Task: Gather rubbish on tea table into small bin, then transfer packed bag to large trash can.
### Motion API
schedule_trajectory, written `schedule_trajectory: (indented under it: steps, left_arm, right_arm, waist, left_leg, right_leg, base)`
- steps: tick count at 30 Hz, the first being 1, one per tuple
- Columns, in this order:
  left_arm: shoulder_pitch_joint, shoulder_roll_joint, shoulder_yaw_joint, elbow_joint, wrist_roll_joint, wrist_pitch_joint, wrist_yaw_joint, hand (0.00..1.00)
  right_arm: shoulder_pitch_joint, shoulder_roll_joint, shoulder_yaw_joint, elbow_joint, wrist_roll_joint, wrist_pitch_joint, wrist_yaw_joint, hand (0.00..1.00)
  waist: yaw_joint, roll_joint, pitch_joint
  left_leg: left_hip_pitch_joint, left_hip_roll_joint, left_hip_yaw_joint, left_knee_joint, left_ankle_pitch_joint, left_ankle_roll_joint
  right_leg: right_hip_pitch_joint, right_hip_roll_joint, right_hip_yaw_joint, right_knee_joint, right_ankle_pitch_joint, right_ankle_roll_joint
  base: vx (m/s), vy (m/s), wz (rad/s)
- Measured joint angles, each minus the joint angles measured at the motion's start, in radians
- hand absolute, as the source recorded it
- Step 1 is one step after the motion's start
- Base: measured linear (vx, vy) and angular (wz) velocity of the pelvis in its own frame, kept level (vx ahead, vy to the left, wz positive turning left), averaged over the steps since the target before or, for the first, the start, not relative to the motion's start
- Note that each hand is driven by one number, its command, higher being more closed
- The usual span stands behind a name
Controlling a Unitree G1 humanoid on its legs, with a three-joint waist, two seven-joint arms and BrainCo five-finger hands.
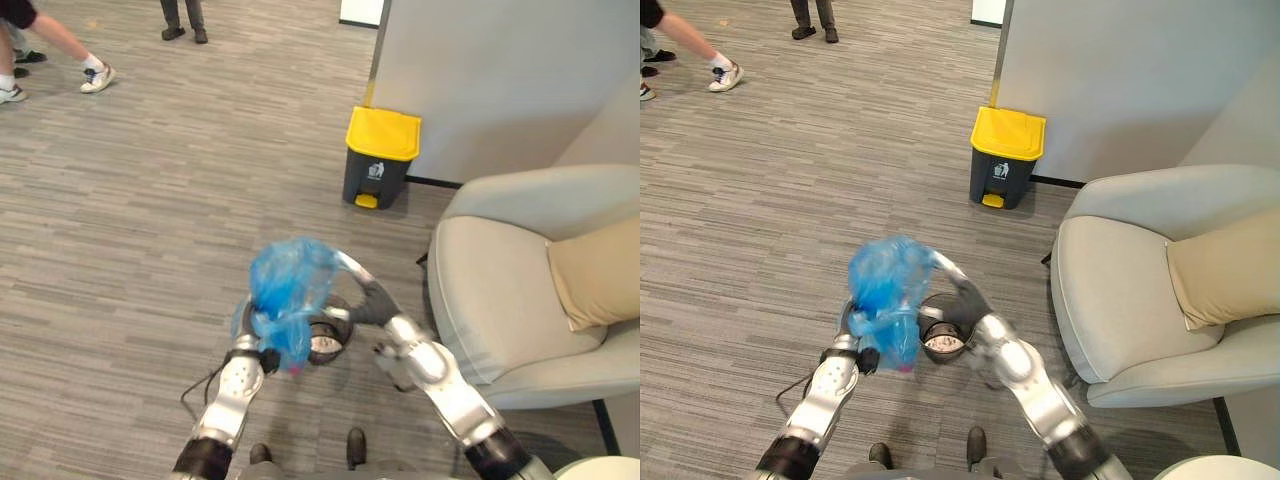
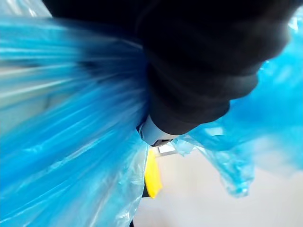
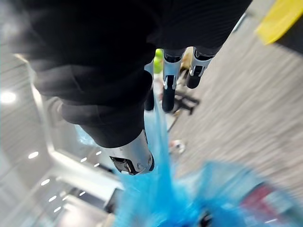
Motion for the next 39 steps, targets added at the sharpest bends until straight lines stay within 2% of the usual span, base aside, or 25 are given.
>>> schedule_trajectory:
  steps: [2,4,6,11,15,18,20,22,24,26,29,31,32,33,34,35,37,39]
  left_arm:
    - [0.053,-0.001,0.041,0.000,-0.021,0.000,-0.028,1.00]
    - [0.100,0.002,0.090,0.001,-0.032,0.000,-0.056,1.00]
    - [0.144,0.002,0.142,0.031,-0.048,0.000,-0.078,1.00]
    - [0.192,-0.001,0.203,0.174,-0.090,0.001,-0.123,1.00]
    - [0.212,-0.001,0.235,0.250,-0.090,0.010,-0.146,1.00]
    - [0.204,-0.007,0.235,0.273,-0.090,0.021,-0.165,1.00]
    - [0.188,-0.011,0.232,0.265,-0.090,0.021,-0.166,1.00]
    - [0.181,-0.015,0.227,0.252,-0.090,0.022,-0.166,1.00]
    - [0.159,-0.029,0.222,0.246,-0.101,0.022,-0.165,1.00]
    - [0.159,-0.034,0.216,0.246,-0.106,0.023,-0.165,1.00]
    - [0.168,-0.028,0.217,0.246,-0.108,0.028,-0.163,1.00]
    - [0.179,-0.029,0.200,0.228,-0.108,0.039,-0.164,1.00]
    - [0.187,-0.029,0.188,0.213,-0.108,0.040,-0.163,1.00]
    - [0.200,-0.028,0.177,0.181,-0.108,0.040,-0.163,1.00]
    - [0.196,-0.017,0.177,0.154,-0.108,0.040,-0.160,1.00]
    - [0.188,-0.010,0.175,0.137,-0.108,0.040,-0.156,1.00]
    - [0.163,0.008,0.156,0.132,-0.108,0.040,-0.143,1.00]
    - [0.141,0.012,0.136,0.132,-0.107,0.040,-0.145,1.00]
  right_arm:
    - [0.110,-0.026,-0.084,0.008,0.001,-0.001,0.005,0.00]
    - [0.186,-0.030,-0.175,0.088,0.002,-0.006,0.023,0.00]
    - [0.241,-0.021,-0.269,0.244,0.003,-0.004,0.032,0.00]
    - [0.253,0.021,-0.400,0.528,0.006,0.018,0.036,0.00]
    - [0.250,0.048,-0.425,0.642,0.012,0.024,0.004,0.00]
    - [0.240,0.052,-0.428,0.699,0.009,0.033,-0.024,0.00]
    - [0.228,0.066,-0.429,0.703,0.009,0.045,-0.049,0.00]
    - [0.225,0.077,-0.429,0.702,0.009,0.046,-0.060,0.00]
    - [0.212,0.094,-0.436,0.702,0.012,0.053,-0.087,0.00]
    - [0.198,0.113,-0.456,0.703,0.012,0.058,-0.094,0.00]
    - [0.164,0.139,-0.455,0.702,0.013,0.064,-0.103,0.00]
    - [0.139,0.151,-0.455,0.697,0.013,0.067,-0.109,0.00]
    - [0.139,0.154,-0.455,0.690,0.014,0.069,-0.109,0.00]
    - [0.151,0.164,-0.453,0.661,0.015,0.084,-0.110,0.00]
    - [0.165,0.179,-0.451,0.646,0.015,0.084,-0.110,0.00]
    - [0.171,0.198,-0.451,0.639,0.016,0.085,-0.110,0.00]
    - [0.178,0.212,-0.449,0.621,0.027,0.083,-0.112,0.00]
    - [0.175,0.212,-0.453,0.622,0.046,0.085,-0.115,0.00]
  waist:
    - [-0.004,0.007,0.000]
    - [-0.008,0.015,-0.001]
    - [-0.016,0.033,-0.011]
    - [-0.027,0.072,-0.034]
    - [-0.022,0.076,-0.032]
    - [-0.026,0.076,-0.004]
    - [-0.022,0.077,0.030]
    - [-0.020,0.079,0.041]
    - [-0.007,0.074,0.049]
    - [0.003,0.073,0.053]
    - [0.030,0.053,0.062]
    - [0.028,0.045,0.082]
    - [0.028,0.046,0.092]
    - [0.022,0.046,0.102]
    - [0.019,0.047,0.123]
    - [0.018,0.030,0.128]
    - [0.012,0.015,0.134]
    - [-0.012,0.013,0.136]
  left_leg:
    - [0.001,0.000,0.000,-0.002,0.001,-0.002]
    - [0.001,-0.001,-0.003,-0.004,0.003,-0.005]
    - [0.001,-0.010,-0.022,-0.022,0.009,-0.012]
    - [0.006,-0.026,-0.048,-0.036,0.009,-0.012]
    - [0.002,-0.028,-0.065,-0.034,0.009,-0.012]
    - [-0.044,-0.038,-0.133,0.013,0.003,-0.003]
    - [-0.122,-0.047,-0.164,0.080,-0.005,0.007]
    - [-0.181,-0.026,-0.090,0.129,-0.034,0.042]
    - [-0.189,0.027,0.112,0.161,-0.039,0.057]
    - [-0.191,0.034,0.163,0.169,-0.012,0.065]
    - [-0.195,0.006,0.151,0.212,-0.061,0.075]
    - [-0.203,-0.001,0.146,0.325,-0.164,0.086]
    - [-0.198,-0.002,0.144,0.362,-0.200,0.089]
    - [-0.161,-0.006,0.135,0.394,-0.246,0.099]
    - [-0.126,-0.009,0.125,0.407,-0.269,0.106]
    - [-0.103,-0.008,0.114,0.413,-0.293,0.105]
    - [-0.074,-0.015,0.106,0.413,-0.325,0.100]
    - [-0.061,-0.037,0.088,0.401,-0.343,0.095]
  right_leg:
    - [0.000,-0.001,-0.001,0.000,-0.004,0.005]
    - [0.000,-0.001,-0.005,0.000,-0.008,0.008]
    - [0.001,-0.005,-0.022,0.001,-0.014,0.009]
    - [0.012,-0.020,-0.049,0.003,-0.029,0.018]
    - [0.013,-0.024,-0.076,0.014,-0.038,0.018]
    - [0.006,-0.047,-0.145,0.071,-0.082,0.023]
    - [-0.024,-0.077,-0.219,0.140,-0.119,0.025]
    - [-0.032,-0.099,-0.290,0.159,-0.133,0.030]
    - [-0.021,-0.135,-0.367,0.160,-0.146,0.048]
    - [-0.004,-0.155,-0.399,0.173,-0.159,0.070]
    - [0.003,-0.194,-0.398,0.190,-0.179,0.088]
    - [0.001,-0.251,-0.377,0.307,-0.233,0.109]
    - [-0.017,-0.274,-0.344,0.403,-0.248,0.090]
    - [-0.121,-0.296,-0.204,0.664,-0.211,0.014]
    - [-0.200,-0.271,-0.098,0.828,-0.221,0.028]
    - [-0.246,-0.219,-0.056,0.897,-0.287,0.055]
    - [-0.333,-0.152,-0.085,0.856,-0.331,0.048]
    - [-0.385,-0.138,-0.150,0.723,-0.321,0.046]
  base:
    - [0.00,0.000,0.00]
    - [0.01,-0.002,0.04]
    - [0.02,0.003,0.21]
    - [0.04,0.021,0.18]
    - [0.03,-0.001,0.15]
    - [-0.02,0.015,0.75]
    - [-0.08,0.041,1.00]
    - [-0.04,0.074,1.04]
    - [0.05,0.081,1.15]
    - [0.07,0.077,0.79]
    - [0.09,0.128,0.23]
    - [0.14,0.165,0.04]
    - [0.11,0.163,0.04]
    - [0.19,0.177,0.10]
    - [0.27,0.173,0.24]
    - [0.33,0.061,0.19]
    - [0.28,0.003,0.21]
    - [0.30,-0.015,0.45]
